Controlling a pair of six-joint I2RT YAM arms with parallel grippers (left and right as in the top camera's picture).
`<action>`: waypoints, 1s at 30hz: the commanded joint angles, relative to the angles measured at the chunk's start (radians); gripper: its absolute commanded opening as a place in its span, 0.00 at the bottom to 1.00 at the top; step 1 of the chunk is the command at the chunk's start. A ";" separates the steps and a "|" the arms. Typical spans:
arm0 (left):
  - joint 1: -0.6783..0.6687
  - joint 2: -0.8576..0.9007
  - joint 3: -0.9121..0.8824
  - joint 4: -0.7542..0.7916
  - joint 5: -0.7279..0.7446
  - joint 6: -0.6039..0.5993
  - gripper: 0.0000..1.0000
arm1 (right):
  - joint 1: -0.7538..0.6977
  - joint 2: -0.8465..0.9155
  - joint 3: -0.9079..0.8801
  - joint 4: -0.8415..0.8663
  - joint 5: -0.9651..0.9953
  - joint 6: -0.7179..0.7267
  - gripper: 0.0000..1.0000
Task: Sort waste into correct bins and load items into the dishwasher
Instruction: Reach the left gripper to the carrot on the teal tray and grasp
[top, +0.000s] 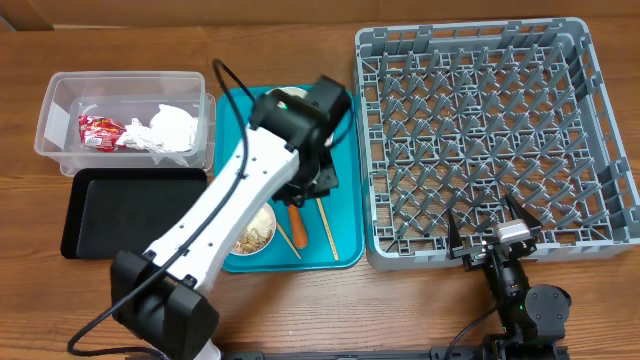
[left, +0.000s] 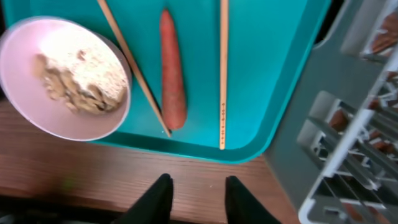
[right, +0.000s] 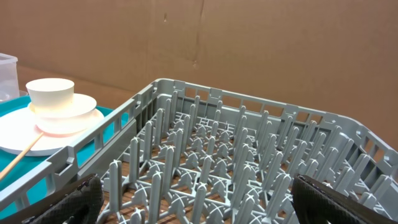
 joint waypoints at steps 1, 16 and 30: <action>-0.010 0.009 -0.090 0.047 -0.021 -0.112 0.35 | 0.004 -0.008 -0.010 0.005 0.005 0.008 1.00; 0.019 0.015 -0.412 0.371 -0.074 -0.196 0.47 | 0.004 -0.008 -0.010 0.005 0.005 0.008 1.00; 0.056 0.016 -0.476 0.470 -0.034 -0.149 0.45 | 0.004 -0.008 -0.010 0.005 0.005 0.008 1.00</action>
